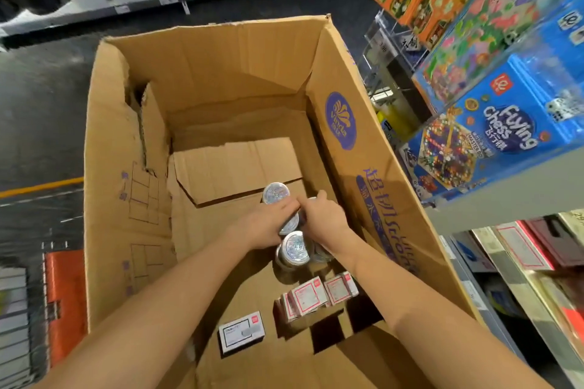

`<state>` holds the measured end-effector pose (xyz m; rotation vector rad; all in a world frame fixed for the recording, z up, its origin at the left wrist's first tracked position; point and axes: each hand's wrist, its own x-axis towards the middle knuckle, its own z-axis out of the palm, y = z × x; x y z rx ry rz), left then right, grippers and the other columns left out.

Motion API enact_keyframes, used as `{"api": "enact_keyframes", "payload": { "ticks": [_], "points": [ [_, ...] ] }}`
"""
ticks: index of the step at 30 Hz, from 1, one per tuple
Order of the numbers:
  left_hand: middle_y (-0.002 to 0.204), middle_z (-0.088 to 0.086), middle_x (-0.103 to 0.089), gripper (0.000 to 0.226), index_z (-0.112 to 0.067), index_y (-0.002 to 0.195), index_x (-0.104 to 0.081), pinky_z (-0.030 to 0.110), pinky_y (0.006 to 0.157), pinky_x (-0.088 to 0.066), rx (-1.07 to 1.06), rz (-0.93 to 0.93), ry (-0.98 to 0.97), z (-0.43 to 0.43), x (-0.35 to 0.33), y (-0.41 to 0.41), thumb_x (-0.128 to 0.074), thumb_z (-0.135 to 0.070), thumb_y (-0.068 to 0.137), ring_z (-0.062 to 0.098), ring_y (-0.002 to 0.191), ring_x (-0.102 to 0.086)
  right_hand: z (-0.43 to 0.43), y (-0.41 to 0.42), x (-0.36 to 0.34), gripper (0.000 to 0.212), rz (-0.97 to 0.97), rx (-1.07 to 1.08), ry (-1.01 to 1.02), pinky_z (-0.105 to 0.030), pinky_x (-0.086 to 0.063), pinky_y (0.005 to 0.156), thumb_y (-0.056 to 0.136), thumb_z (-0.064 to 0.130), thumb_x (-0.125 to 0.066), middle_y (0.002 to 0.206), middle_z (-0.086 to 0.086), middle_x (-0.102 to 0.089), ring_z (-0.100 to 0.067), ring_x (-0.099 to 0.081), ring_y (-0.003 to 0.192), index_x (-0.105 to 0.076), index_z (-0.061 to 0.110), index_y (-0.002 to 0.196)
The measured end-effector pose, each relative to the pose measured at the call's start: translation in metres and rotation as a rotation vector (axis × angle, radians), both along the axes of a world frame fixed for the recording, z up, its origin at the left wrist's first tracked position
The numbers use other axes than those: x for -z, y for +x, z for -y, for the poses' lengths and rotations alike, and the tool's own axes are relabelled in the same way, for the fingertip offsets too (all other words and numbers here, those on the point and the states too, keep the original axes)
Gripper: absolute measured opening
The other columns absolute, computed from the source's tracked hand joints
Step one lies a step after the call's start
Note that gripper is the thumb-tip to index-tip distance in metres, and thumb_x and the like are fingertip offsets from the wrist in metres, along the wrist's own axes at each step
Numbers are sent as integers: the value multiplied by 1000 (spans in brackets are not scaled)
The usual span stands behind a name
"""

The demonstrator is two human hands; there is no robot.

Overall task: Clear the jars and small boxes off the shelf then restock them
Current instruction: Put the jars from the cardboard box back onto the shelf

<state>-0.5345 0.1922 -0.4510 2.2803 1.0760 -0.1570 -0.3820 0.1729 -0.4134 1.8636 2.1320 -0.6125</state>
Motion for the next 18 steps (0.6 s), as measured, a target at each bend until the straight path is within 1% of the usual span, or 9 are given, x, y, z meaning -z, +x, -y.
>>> {"api": "enact_keyframes", "payload": {
  "ticks": [2, 5, 8, 10, 13, 15, 17, 18],
  "points": [
    [118, -11, -43, 54, -33, 117, -33, 42, 72, -53, -10, 13, -7, 0, 3, 0, -71, -36, 78, 21, 93, -58, 1, -1, 2, 31, -8, 24, 15, -33, -46, 76, 93, 26, -53, 113, -13, -51, -29, -59, 92, -47, 17, 123],
    [115, -15, -41, 55, -35, 112, -33, 42, 70, -54, -9, 26, -6, -2, 5, 1, -73, -38, 76, 19, 90, -58, -1, -3, 4, 34, -6, 29, 4, -34, -46, 79, 92, 24, -54, 113, -13, -52, -29, -57, 94, -47, 17, 125],
    [120, -10, -44, 62, -34, 112, -31, 40, 73, -54, 10, 1, -19, -4, 2, 4, -78, -38, 72, 18, 93, -58, -3, -1, 5, 35, 7, 44, -13, -31, -42, 72, 92, 25, -55, 116, -13, -49, -30, -59, 92, -48, 19, 126],
    [122, -7, -45, 65, -31, 113, -31, 40, 75, -53, 8, -28, -32, -3, -2, 4, -79, -36, 70, 19, 93, -57, -5, 1, 2, 36, 0, 53, -32, -31, -41, 70, 91, 29, -56, 116, -12, -48, -31, -60, 91, -50, 21, 126],
    [114, -3, -45, 67, -27, 119, -29, 38, 69, -49, 20, -73, -15, -4, -21, 1, -77, -32, 71, 22, 86, -54, -7, 3, -12, 41, -17, 74, -33, -35, -46, 77, 87, 36, -62, 117, -12, -46, -34, -60, 95, -51, 22, 124],
    [110, -6, -42, 73, -27, 126, -27, 36, 68, -49, 23, -99, -5, -6, -40, -2, -75, -27, 72, 19, 85, -53, -7, 3, -27, 42, -31, 79, -7, -38, -47, 81, 86, 34, -63, 118, -12, -45, -34, -59, 97, -51, 24, 125],
    [119, -7, -46, 77, -27, 131, -28, 38, 73, -53, -23, -122, 13, -9, -60, -6, -77, -27, 71, 18, 90, -55, -7, 2, -46, 42, -38, 54, 34, -40, -48, 84, 87, 33, -62, 118, -12, -45, -35, -59, 97, -50, 24, 126],
    [120, -6, -49, 76, -28, 129, -30, 39, 75, -54, -63, -118, 17, -10, -69, -7, -78, -28, 71, 18, 92, -56, -6, 1, -57, 41, -49, 42, 54, -40, -47, 84, 87, 33, -60, 117, -13, -45, -35, -59, 96, -50, 24, 126]
  ]
}}
